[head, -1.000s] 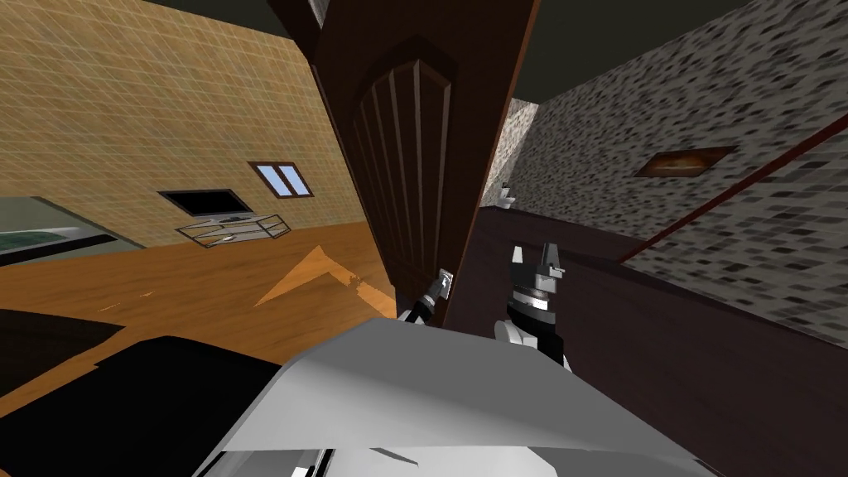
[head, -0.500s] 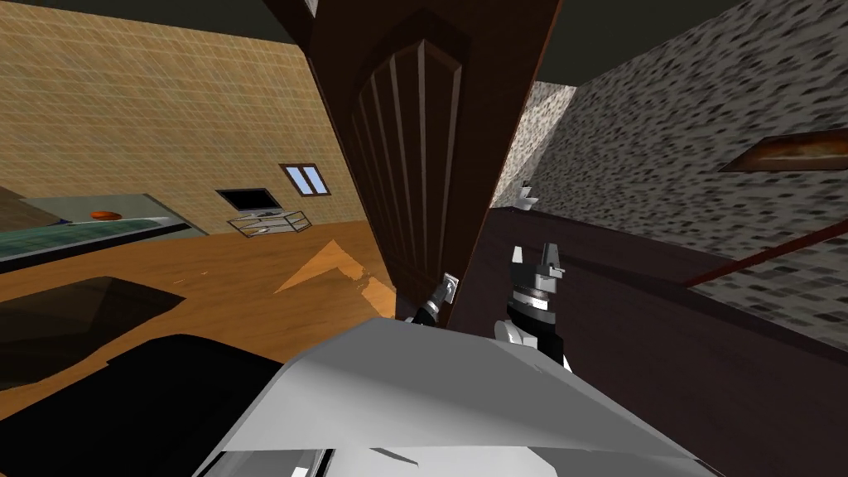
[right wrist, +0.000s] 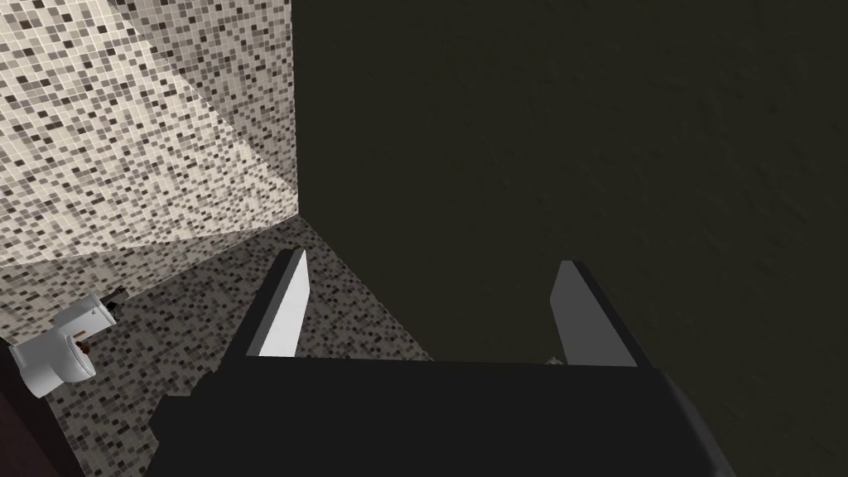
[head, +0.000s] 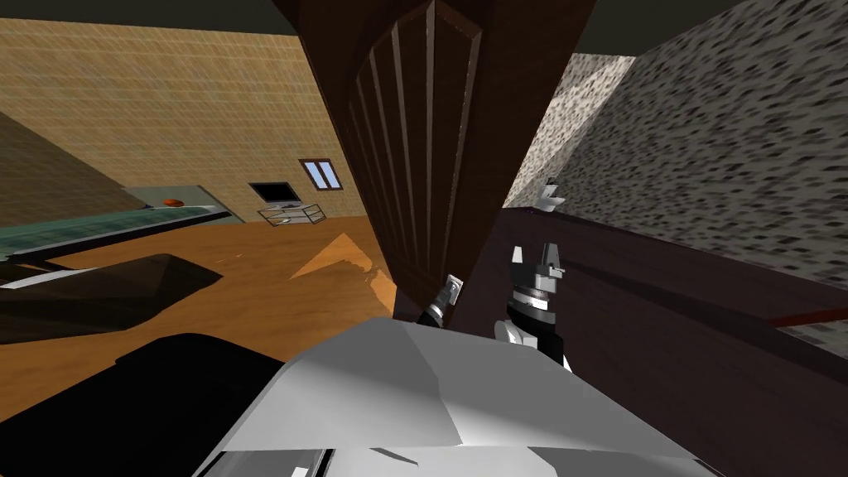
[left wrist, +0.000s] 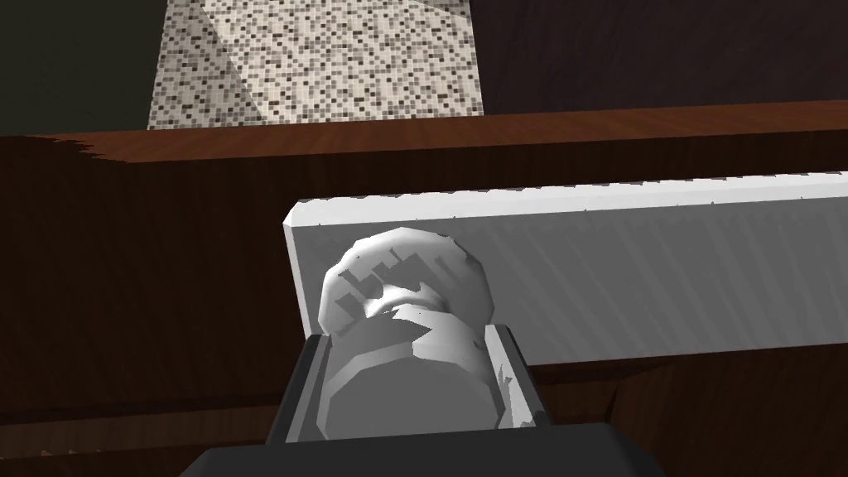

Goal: Push the door open

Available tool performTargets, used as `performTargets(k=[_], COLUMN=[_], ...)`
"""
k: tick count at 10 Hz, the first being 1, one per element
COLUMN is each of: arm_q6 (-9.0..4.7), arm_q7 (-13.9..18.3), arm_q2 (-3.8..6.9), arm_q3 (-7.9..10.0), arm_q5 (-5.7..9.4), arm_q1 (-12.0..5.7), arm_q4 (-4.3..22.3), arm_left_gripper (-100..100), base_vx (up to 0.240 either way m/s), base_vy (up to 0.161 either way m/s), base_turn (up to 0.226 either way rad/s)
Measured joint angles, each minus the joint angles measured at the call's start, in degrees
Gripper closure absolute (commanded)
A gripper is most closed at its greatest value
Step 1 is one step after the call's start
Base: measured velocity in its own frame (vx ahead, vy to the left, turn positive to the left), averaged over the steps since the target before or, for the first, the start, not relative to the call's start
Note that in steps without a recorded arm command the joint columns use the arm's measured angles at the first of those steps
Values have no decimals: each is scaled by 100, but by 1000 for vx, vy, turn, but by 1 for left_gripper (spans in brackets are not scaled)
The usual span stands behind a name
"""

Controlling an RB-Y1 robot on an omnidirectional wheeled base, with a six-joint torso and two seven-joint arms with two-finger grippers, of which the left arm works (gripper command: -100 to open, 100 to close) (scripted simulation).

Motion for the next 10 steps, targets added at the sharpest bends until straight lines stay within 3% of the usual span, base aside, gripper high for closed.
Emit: performTargets(k=[2,5,8,10], arm_q6=[6,0,11,33], arm_q7=[-6,-23,-28,-47], arm_q2=[171,205,165,48], arm_q3=[44,262,484,624], arm_q5=[16,59,109,131], arm_q1=[7,-82,-82,-67], arm_q4=[-33,15,-40,-72], arm_left_gripper=[100,100,100,100], base_vx=[155,123,85,72], base_vy=[-139,-201,-188,-146], base_turn=[113,92,95,78])
